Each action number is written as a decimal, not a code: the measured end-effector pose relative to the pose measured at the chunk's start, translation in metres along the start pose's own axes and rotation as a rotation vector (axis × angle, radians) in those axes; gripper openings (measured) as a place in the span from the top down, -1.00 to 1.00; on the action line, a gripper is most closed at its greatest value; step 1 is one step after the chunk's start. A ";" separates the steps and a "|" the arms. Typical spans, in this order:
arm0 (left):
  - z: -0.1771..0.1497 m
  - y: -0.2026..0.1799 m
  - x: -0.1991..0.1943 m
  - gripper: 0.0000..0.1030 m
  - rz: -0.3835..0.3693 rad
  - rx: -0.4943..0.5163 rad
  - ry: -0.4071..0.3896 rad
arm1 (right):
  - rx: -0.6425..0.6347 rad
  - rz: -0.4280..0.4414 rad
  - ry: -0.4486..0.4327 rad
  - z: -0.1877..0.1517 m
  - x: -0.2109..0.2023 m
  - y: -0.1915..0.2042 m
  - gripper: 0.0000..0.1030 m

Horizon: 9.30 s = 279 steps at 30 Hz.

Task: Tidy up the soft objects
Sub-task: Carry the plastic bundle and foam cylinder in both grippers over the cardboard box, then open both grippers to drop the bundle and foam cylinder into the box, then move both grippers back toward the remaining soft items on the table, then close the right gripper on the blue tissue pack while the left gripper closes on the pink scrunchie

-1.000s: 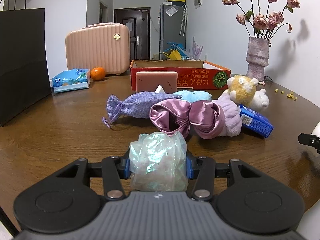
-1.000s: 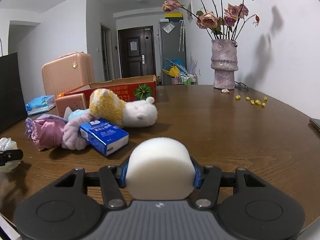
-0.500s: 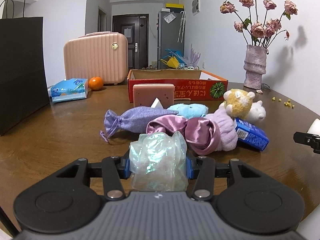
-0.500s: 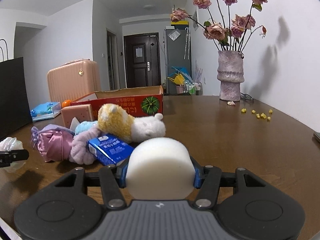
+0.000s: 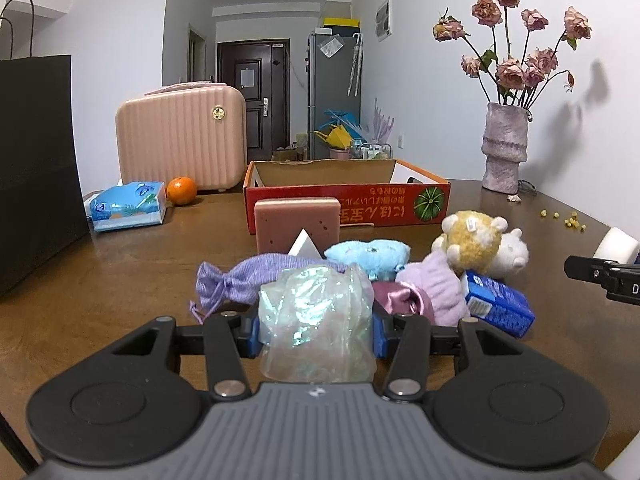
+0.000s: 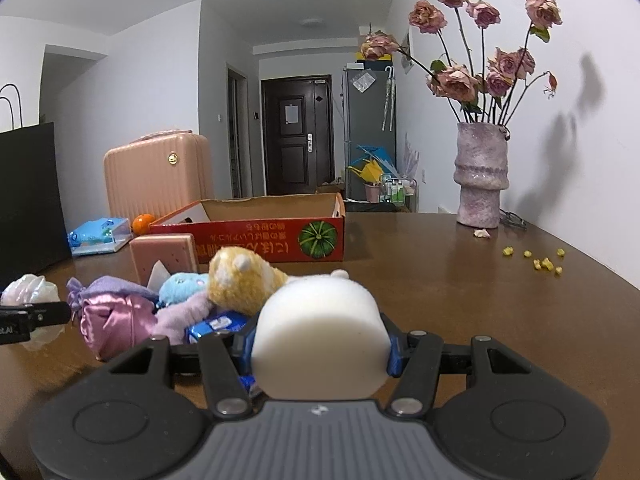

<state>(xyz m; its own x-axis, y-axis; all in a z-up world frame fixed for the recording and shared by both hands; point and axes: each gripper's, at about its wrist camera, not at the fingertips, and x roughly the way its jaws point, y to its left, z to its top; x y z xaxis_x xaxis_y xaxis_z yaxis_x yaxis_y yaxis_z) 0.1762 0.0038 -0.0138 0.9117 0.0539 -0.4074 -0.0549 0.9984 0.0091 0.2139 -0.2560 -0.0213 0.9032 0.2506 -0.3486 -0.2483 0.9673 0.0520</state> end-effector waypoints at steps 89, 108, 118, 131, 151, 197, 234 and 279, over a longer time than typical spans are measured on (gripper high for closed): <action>0.124 0.015 0.151 0.05 0.003 0.027 -0.024 | -0.121 0.091 0.028 0.126 0.207 0.030 -0.09; 0.158 0.014 0.205 0.05 0.014 0.026 -0.011 | -0.195 0.075 0.046 0.162 0.261 0.039 -0.10; 0.170 0.009 0.239 0.05 0.046 0.046 0.014 | -0.235 0.067 0.102 0.174 0.301 0.048 -0.10; 0.170 0.013 0.277 -0.14 0.106 0.073 0.051 | -0.273 0.057 0.171 0.177 0.348 0.057 -0.44; 0.170 0.023 0.275 -1.00 0.169 0.042 0.033 | -0.266 0.034 0.176 0.173 0.351 0.052 -0.92; 0.145 0.022 0.142 -1.00 0.103 -0.018 -0.038 | -0.179 0.043 0.046 0.156 0.192 0.041 -0.93; 0.065 0.004 0.053 -1.00 0.002 -0.005 -0.002 | -0.095 0.085 0.025 0.066 0.078 0.043 -0.95; 0.011 -0.002 0.031 -1.00 -0.068 -0.028 0.144 | -0.106 0.257 0.326 0.010 0.110 0.038 -0.63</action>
<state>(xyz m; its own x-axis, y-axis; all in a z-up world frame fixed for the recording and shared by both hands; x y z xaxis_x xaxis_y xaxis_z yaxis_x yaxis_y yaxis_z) 0.2090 0.0035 -0.0161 0.8462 -0.0181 -0.5326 -0.0083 0.9989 -0.0472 0.3071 -0.1916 -0.0479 0.6532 0.4410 -0.6155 -0.5012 0.8611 0.0852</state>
